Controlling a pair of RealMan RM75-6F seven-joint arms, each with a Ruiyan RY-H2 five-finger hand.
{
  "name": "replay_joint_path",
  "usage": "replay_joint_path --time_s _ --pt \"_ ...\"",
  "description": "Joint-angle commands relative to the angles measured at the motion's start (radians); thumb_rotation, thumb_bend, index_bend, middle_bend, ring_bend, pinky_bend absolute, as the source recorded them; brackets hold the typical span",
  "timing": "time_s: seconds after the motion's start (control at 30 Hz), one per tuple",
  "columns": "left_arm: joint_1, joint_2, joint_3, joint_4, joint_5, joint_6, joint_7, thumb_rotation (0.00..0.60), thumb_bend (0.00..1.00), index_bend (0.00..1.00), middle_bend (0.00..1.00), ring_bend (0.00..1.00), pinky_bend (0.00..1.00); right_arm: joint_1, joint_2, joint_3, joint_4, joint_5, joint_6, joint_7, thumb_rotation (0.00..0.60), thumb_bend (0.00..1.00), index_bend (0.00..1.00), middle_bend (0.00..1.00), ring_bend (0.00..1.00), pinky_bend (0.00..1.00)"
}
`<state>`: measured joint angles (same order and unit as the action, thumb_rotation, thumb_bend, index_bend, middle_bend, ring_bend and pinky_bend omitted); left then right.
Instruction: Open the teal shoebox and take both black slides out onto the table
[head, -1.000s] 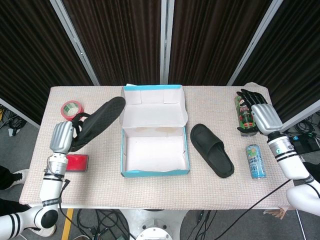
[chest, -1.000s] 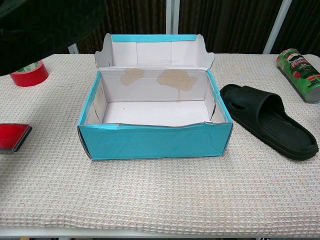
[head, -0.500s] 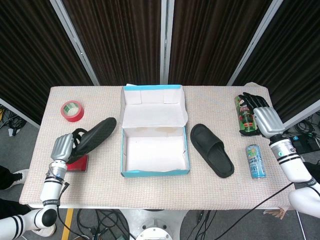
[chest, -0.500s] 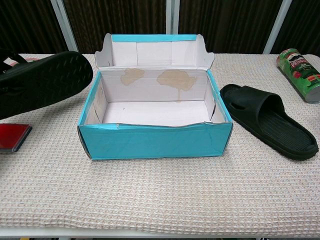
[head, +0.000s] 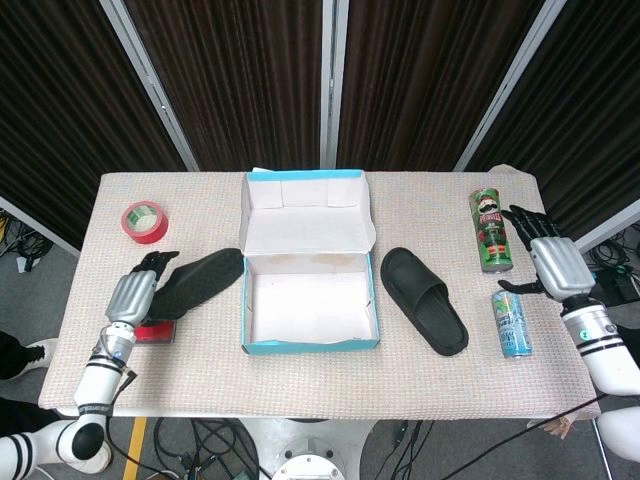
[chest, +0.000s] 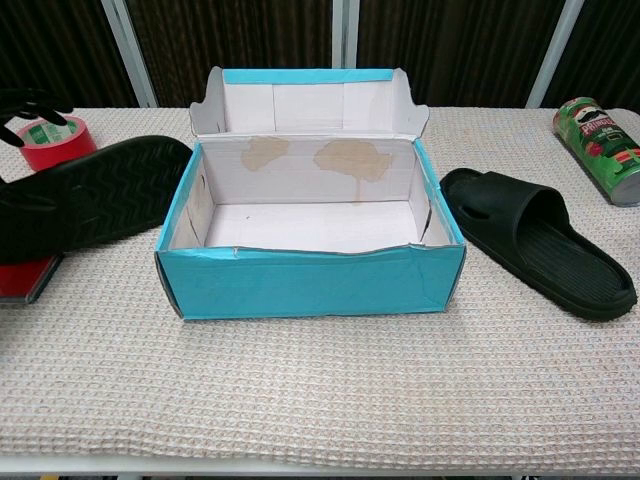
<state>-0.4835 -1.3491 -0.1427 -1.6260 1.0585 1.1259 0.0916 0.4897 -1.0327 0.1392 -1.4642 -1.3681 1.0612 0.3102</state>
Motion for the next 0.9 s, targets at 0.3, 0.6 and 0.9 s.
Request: replay_joint_path --time_s 0.3,0.6,0.9 --pt "0.206 0.173 0.060 0.024 0.150 0.276 -0.062 0.600 0.07 0.12 0.12 0.05 0.18 -0.195 -0.009 -0.098 -0.006 -0.123 0.246 0.108 0.600 0.11 0.00 0.02 0.00 0.00" --pt "0.352 0.188 0.140 0.162 0.234 0.414 -0.063 0.600 0.07 0.14 0.13 0.05 0.15 -0.290 -0.008 -0.144 -0.020 -0.179 0.361 0.068 0.600 0.17 0.00 0.02 0.00 0.00" --pt "0.431 0.211 0.211 0.058 0.345 0.456 -0.090 0.600 0.07 0.14 0.13 0.05 0.15 -0.351 -0.030 -0.161 -0.037 -0.249 0.471 0.033 0.600 0.17 0.00 0.01 0.00 0.00"
